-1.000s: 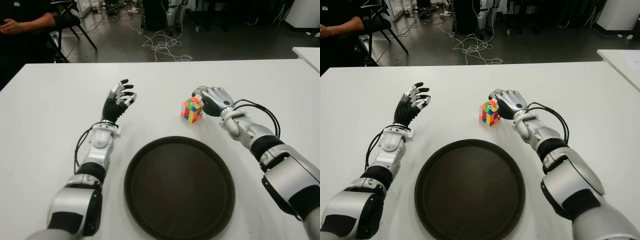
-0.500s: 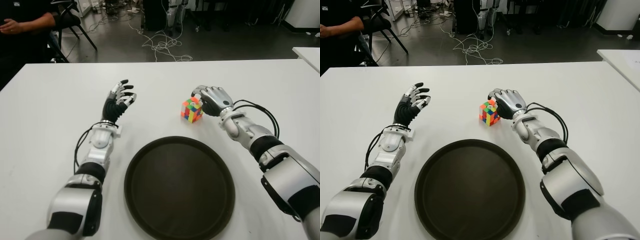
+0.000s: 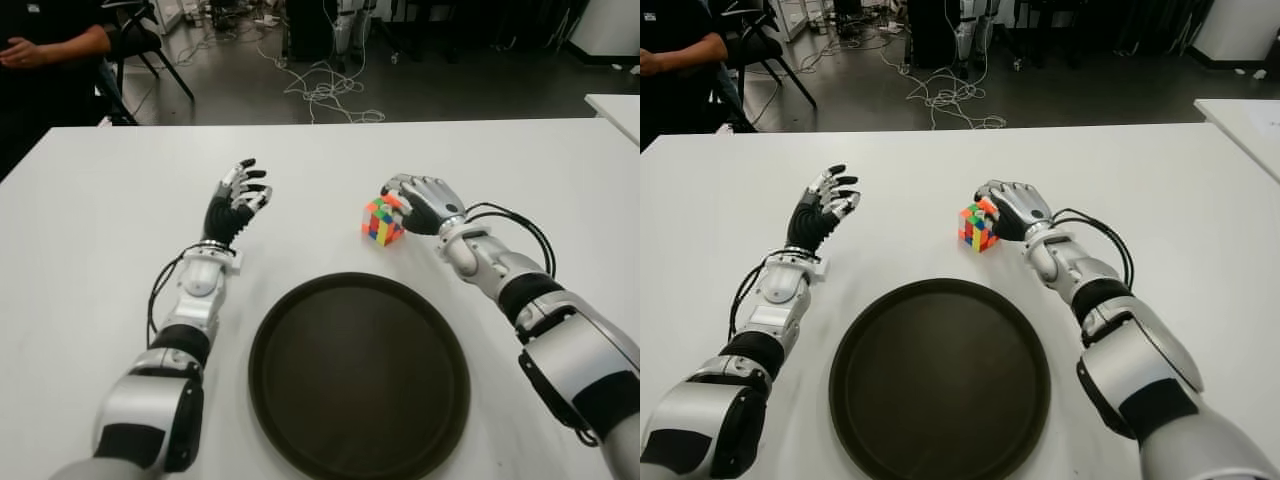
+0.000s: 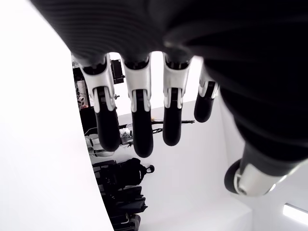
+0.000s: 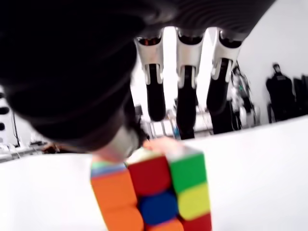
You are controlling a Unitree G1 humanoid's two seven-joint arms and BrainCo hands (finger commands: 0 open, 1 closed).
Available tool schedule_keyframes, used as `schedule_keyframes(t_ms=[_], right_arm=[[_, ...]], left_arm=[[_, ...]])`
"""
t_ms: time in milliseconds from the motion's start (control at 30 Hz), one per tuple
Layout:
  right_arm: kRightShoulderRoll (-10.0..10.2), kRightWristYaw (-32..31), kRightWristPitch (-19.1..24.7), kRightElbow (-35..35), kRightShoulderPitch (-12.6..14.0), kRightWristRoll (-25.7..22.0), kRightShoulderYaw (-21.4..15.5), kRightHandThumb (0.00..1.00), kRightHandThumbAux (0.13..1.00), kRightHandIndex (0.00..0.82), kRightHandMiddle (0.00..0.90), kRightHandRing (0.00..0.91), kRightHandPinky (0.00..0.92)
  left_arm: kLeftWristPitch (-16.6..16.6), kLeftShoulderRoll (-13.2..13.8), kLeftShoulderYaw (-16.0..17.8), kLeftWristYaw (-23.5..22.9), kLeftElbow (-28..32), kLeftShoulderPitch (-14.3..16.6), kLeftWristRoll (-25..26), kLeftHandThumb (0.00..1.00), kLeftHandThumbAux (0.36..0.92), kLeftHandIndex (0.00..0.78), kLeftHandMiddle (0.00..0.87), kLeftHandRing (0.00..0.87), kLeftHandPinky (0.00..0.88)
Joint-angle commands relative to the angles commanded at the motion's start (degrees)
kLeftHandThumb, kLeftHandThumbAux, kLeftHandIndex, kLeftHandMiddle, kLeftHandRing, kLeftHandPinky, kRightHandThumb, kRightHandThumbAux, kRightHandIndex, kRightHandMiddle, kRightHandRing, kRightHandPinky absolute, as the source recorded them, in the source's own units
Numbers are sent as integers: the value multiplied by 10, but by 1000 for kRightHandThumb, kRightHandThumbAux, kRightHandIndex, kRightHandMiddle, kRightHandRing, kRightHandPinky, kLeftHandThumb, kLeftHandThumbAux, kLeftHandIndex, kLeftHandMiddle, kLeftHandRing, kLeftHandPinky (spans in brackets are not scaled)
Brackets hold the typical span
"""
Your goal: Pick up the Rubik's Cube and put it in the plate
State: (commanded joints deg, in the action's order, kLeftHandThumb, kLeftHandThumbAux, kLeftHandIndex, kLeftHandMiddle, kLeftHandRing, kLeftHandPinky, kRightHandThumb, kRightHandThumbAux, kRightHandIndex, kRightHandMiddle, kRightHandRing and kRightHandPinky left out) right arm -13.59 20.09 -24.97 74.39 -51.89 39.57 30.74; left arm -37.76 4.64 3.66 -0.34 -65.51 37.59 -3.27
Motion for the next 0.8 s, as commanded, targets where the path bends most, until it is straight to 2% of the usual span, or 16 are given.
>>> schedule_keyframes(t_ms=[400, 600, 800], right_arm=[[-2, -27, -8, 1, -5, -1, -2, 0, 690, 0, 0, 0, 0], [-2, -35, -3, 2, -8, 2, -1, 0, 694, 0, 0, 0, 0], [-2, -37, 0, 2, -8, 2, -2, 0, 710, 0, 0, 0, 0]], left_arm=[[5, 4, -1, 0, -1, 0, -3, 87, 636, 155, 245, 277, 319], [3, 6, -1, -3, -5, 1, -2, 95, 613, 151, 239, 272, 313], [0, 6, 3, -15, -7, 1, 4, 109, 616, 149, 234, 272, 322]])
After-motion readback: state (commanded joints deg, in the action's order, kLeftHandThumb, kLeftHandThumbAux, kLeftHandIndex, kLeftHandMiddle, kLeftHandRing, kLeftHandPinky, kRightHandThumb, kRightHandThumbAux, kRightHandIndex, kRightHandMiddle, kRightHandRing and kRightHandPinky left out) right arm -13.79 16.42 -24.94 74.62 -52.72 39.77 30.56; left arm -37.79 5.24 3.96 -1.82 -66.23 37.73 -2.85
